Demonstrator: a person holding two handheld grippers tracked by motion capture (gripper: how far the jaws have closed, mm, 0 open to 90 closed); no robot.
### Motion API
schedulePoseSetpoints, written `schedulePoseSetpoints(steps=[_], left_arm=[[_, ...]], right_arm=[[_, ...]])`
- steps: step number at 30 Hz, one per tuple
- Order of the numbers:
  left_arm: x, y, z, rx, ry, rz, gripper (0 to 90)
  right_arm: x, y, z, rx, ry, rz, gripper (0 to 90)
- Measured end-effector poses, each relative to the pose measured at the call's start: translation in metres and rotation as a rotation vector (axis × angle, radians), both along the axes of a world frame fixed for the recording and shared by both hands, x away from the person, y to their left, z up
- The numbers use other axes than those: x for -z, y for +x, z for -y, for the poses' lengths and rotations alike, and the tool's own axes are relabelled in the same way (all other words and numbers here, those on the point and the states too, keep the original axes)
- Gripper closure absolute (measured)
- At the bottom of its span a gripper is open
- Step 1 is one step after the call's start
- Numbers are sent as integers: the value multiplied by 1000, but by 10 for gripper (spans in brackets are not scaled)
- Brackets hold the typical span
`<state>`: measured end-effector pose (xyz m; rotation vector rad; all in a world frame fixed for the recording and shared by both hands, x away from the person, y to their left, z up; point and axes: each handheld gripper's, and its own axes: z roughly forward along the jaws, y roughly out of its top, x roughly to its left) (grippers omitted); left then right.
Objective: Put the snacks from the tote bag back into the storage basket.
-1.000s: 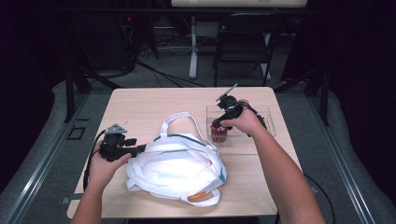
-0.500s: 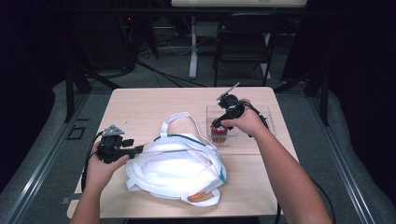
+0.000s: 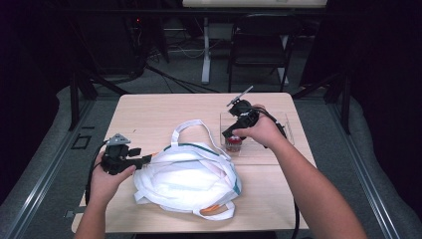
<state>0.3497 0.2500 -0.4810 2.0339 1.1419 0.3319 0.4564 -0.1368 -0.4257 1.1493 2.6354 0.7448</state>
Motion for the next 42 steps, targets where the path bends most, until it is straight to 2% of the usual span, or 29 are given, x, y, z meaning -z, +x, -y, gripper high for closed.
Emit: schedulePoseSetpoints(steps=[11,22,27,35,38,42], left_arm=[[-1,1,0,-1,-2,4,449],[-2,0,-3,-8,-6,7,449],[-2,0,-5,-14,-9,12,449],[-1,-1,-7,-20,-11,12,449],[-1,-1,-7,-18,-9,12,449],[-1,-1,-7,-22,-8,12,450]], right_arm=[[-12,-33,-10,-75,11,39,292],[-8,-64,-7,-135,34,61,344],[-6,-74,5,-137,41,70,356],[-3,-88,31,-99,93,98,395],[2,-92,42,-74,125,103,401],[11,-98,49,-58,124,107,404]])
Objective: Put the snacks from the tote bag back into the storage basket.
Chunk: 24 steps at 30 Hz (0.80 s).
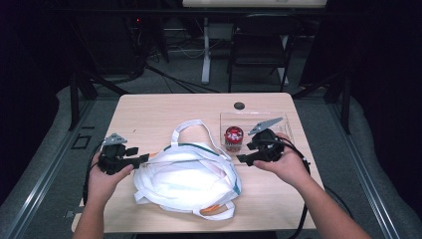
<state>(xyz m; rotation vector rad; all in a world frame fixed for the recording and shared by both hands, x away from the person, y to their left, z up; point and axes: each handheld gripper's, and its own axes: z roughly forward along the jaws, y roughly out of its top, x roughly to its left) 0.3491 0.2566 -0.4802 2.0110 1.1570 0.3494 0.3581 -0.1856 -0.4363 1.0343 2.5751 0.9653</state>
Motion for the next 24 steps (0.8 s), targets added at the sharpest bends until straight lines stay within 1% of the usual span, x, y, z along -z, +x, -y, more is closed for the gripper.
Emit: schedulePoseSetpoints(steps=[3,5,13,19,20,21,23,24], left_arm=[[1,0,0,1,0,-2,449],[1,0,0,1,0,-2,450],[0,-1,0,0,-2,1,450],[0,-1,1,0,0,1,450],[0,-1,1,0,0,1,450],[0,-1,1,-1,0,-1,450],[0,-1,1,1,4,-4,450],[0,-1,1,0,3,-4,450]], right_arm=[[7,-4,3,4,-8,-4,405],[11,-7,5,5,-14,3,406],[27,-21,9,32,-2,34,404],[40,-31,10,46,-36,54,393],[42,-32,10,47,-29,61,394],[45,-34,11,46,-19,56,394],[50,-37,11,61,-4,57,394],[52,-38,11,62,-4,55,394]])
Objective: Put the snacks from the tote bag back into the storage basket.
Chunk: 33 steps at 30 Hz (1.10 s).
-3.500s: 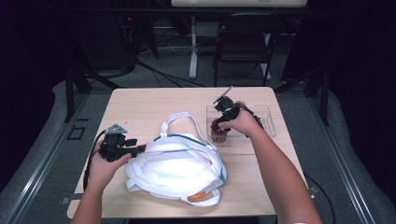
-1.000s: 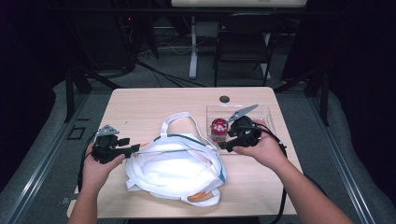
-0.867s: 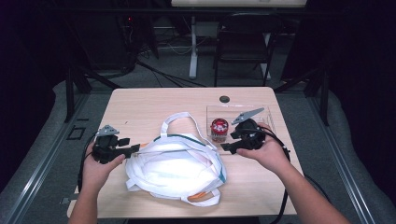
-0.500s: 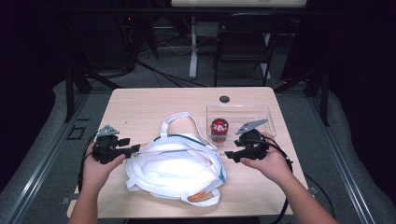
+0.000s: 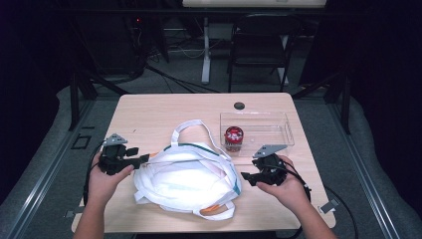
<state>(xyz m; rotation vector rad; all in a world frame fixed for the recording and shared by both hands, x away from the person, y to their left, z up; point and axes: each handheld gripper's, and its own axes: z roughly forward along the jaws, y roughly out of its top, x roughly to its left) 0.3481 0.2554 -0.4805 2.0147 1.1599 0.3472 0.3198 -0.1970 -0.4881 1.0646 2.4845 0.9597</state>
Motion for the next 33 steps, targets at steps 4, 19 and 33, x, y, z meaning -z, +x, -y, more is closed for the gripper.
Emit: schedulePoseSetpoints(steps=[4,19,33], left_arm=[[0,0,0,-1,1,2,450],[2,0,2,2,5,0,450],[2,0,2,4,15,3,450]], right_arm=[[7,-6,0,14,10,9,392],[41,-20,8,107,80,63,401],[61,-26,8,109,61,102,425]])
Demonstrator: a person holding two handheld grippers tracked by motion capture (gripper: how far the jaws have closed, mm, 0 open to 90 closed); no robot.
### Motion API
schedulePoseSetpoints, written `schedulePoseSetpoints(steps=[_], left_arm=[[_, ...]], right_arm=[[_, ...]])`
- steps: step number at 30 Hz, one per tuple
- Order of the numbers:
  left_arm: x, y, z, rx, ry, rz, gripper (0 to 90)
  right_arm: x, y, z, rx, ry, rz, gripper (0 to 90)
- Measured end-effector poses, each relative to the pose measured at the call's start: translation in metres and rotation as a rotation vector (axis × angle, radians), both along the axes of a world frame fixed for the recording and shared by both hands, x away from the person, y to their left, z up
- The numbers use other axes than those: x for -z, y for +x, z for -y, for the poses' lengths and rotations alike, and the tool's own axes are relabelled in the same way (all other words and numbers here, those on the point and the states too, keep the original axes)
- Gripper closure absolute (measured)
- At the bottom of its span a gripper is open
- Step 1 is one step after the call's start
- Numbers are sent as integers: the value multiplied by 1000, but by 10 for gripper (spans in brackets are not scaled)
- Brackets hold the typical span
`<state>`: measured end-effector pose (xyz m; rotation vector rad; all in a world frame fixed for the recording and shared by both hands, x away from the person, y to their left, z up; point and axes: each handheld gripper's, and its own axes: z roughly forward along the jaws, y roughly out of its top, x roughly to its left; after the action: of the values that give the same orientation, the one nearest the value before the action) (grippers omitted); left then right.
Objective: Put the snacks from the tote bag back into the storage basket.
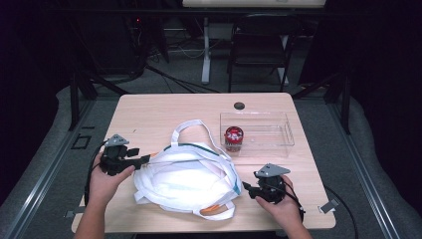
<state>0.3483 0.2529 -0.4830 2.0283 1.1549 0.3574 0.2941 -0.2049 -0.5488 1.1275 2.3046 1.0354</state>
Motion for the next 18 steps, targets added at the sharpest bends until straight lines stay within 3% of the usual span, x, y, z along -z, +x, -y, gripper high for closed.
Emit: schedulePoseSetpoints(steps=[5,10,18], left_arm=[[1,0,1,0,3,1,450],[2,1,2,5,9,-2,450],[3,1,3,-2,5,-5,450]], right_arm=[[2,1,1,20,16,-1,428],[1,1,4,42,68,-20,496],[4,3,13,79,96,-42,475]])
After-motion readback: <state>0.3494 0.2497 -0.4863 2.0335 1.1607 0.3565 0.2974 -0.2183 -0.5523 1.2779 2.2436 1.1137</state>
